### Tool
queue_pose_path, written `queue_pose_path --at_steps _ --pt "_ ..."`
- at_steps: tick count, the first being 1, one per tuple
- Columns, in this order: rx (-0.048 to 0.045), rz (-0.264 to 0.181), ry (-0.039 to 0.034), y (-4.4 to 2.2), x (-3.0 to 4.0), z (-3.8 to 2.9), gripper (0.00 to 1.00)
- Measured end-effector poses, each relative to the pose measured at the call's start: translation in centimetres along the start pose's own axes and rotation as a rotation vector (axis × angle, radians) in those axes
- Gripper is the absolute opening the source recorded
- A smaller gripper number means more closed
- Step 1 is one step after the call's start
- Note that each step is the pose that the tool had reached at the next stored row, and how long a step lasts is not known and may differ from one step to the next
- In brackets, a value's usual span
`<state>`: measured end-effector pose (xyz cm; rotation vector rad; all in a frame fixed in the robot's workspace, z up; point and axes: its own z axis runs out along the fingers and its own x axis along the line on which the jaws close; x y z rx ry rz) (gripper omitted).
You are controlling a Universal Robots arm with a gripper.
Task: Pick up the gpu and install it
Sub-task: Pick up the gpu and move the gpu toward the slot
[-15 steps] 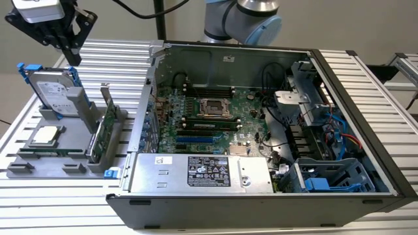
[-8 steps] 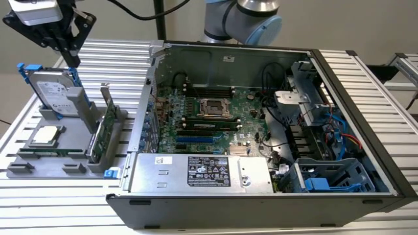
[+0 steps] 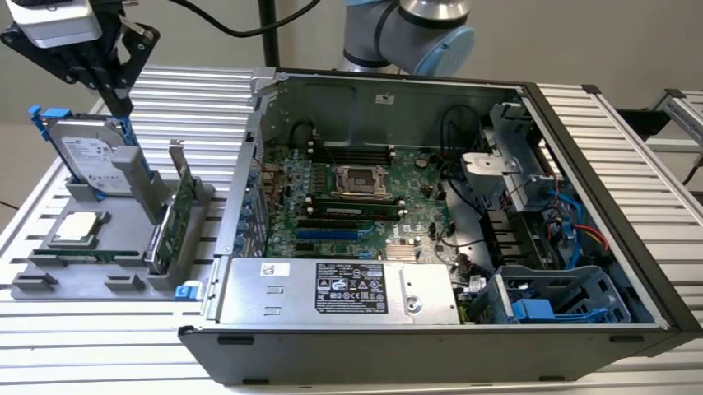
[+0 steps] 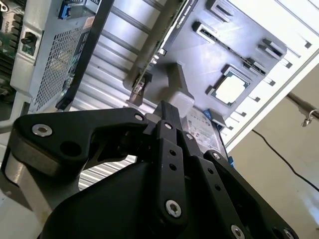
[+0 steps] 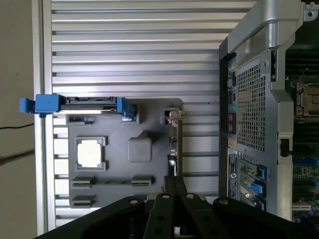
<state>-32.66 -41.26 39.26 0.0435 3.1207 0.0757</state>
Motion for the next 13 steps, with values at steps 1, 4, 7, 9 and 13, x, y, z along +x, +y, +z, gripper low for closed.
queue_pose_path --at_steps 1,4,7,9,13 --pt "0.0 0.0 0.0 -0.09 0.0 0.0 0.0" --pt "0.0001 0.0 0.0001 -0.36 -0.01 -0.02 0.0" --pt "0.0001 0.0 0.0001 -0.62 -0.02 -0.03 0.0" --pt "0.0 0.0 0.0 -0.8 -0.02 -0.03 0.0" --pt "0.0 0.0 0.0 -1.16 -0.03 -0.05 0.0"
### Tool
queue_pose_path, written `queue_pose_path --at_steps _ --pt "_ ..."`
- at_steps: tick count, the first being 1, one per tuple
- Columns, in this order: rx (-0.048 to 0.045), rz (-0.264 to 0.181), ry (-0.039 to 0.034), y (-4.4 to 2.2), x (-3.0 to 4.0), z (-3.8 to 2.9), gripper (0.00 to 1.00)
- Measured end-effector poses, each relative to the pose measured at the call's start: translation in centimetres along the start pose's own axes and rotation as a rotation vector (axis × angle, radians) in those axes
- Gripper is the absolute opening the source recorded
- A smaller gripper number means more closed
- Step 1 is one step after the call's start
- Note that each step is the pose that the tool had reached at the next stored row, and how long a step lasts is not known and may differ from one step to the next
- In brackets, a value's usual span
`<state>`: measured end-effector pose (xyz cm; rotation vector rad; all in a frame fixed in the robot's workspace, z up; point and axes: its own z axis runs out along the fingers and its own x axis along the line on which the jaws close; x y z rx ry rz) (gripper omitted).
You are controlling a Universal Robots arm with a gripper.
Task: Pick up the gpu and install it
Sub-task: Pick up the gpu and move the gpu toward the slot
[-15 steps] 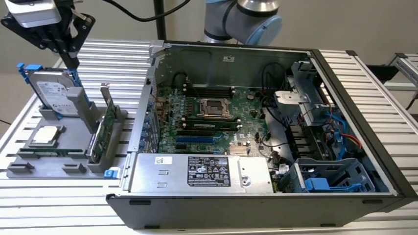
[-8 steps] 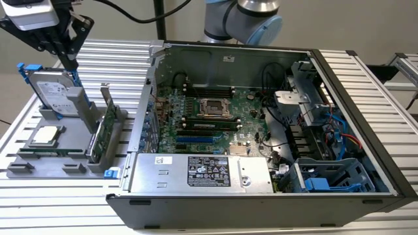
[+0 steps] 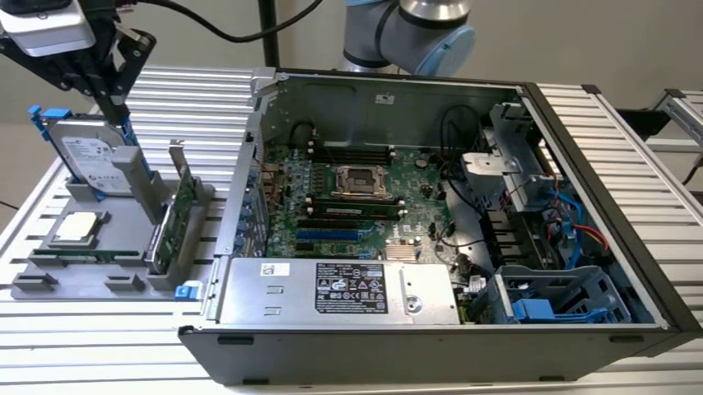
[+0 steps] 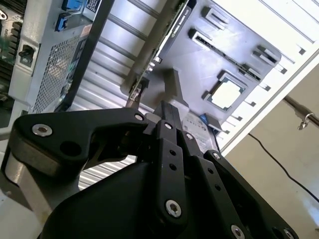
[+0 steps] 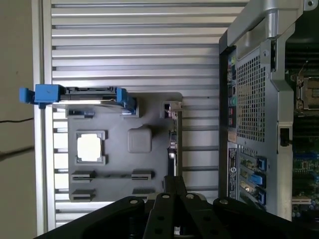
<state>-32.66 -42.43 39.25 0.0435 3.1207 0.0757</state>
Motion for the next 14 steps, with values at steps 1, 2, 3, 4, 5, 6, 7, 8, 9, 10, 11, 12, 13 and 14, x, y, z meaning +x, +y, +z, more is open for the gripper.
queue_pose_path --at_steps 1,2,3,4,5,6,7,8,9,10,11,12,13,14 --pt "0.0 0.0 0.0 -0.12 0.0 -0.01 0.0" --pt "0.0 0.0 0.0 -0.24 -0.01 -0.01 0.0" --pt "0.0001 0.0 0.0001 -0.38 -0.01 -0.02 0.0" --pt "0.0 0.0 -0.0001 -0.53 -0.01 -0.02 0.0" --pt "0.0 0.0 0.0 -0.68 -0.02 -0.03 0.0" --pt "0.0001 0.0 0.0 -0.85 -0.02 -0.04 0.0" --pt "0.0001 0.0 0.0001 -1.02 -0.03 -0.05 0.0" --pt "0.0 0.0 0.0 -1.2 -0.03 -0.05 0.0" --pt "0.0001 0.0 0.0 -1.38 -0.04 -0.06 0.0" --pt "0.0 0.0 0.0 -1.57 -0.05 -0.07 0.0" --pt "0.0 0.0 0.0 -1.76 -0.05 -0.08 0.0" --pt "0.0001 0.0 0.0 -1.94 -0.06 -0.09 0.0" --pt "0.0 0.0 0.0 -2.12 -0.06 -0.09 0.0" --pt "0.0 0.0 0.0 -2.31 -0.07 -0.1 0.0"
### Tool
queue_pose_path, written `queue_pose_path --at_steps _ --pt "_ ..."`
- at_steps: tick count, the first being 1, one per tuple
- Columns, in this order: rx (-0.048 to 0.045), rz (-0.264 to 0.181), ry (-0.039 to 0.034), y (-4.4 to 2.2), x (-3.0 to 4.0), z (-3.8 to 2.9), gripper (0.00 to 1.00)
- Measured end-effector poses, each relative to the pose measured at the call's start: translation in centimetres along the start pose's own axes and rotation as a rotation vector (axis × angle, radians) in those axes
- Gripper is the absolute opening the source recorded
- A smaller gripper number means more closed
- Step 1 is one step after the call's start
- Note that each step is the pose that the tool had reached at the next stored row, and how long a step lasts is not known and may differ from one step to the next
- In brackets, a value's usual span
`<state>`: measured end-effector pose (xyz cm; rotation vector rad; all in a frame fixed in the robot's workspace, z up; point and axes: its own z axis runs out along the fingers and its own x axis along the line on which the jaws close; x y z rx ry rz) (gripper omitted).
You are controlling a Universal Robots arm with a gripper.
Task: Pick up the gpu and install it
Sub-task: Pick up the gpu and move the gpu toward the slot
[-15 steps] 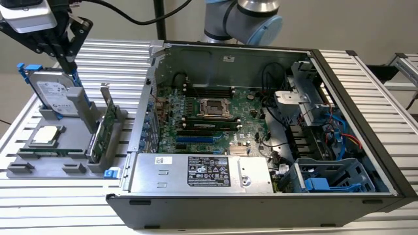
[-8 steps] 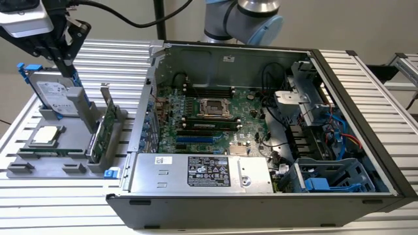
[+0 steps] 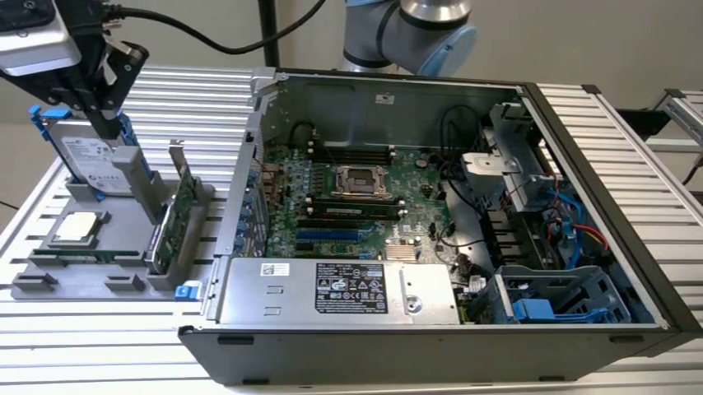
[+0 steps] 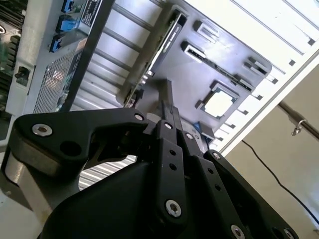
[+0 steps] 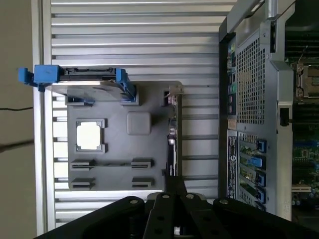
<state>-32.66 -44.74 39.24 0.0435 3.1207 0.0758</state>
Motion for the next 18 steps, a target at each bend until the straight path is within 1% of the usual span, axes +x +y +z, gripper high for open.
queue_pose_path --at_steps 18 --pt "0.0 0.0 0.0 -3.36 -0.09 -0.16 0.0"
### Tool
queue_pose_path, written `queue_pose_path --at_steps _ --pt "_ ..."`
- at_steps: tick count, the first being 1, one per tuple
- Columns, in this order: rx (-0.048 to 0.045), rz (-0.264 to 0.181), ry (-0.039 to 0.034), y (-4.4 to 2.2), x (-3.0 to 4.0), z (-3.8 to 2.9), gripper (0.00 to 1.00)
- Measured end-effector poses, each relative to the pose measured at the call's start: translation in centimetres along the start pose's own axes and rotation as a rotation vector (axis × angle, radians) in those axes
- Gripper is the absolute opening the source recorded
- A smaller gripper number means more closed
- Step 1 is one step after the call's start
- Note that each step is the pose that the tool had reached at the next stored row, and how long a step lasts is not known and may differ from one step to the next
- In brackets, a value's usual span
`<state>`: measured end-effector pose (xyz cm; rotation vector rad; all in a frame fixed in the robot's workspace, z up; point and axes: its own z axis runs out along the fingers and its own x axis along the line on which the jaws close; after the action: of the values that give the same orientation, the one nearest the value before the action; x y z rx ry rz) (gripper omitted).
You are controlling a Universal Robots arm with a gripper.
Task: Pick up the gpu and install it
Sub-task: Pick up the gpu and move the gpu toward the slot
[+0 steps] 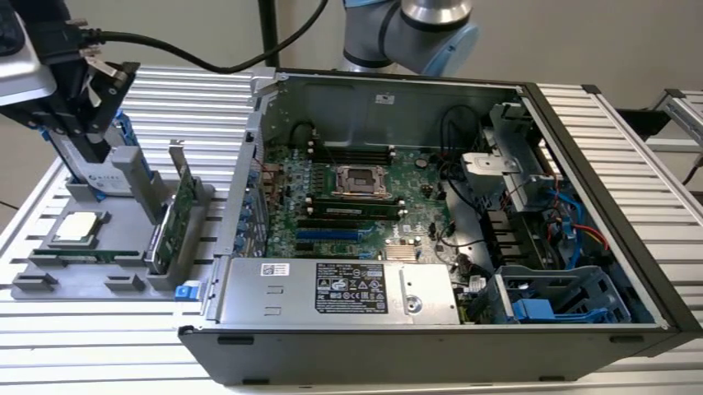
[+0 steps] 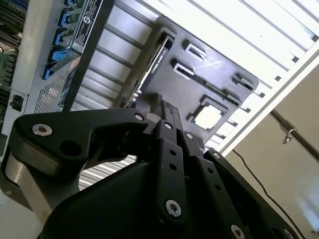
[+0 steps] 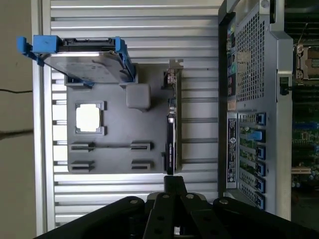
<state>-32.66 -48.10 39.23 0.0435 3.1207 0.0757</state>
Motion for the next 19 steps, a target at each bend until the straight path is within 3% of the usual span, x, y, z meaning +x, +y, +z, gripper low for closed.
queue_pose_path --at_steps 10,19 --pt "0.0 0.0 0.0 -1.76 -0.05 -0.06 0.0" --pt "0.0003 0.016 -0.0008 -1.86 -0.64 0.01 0.0"
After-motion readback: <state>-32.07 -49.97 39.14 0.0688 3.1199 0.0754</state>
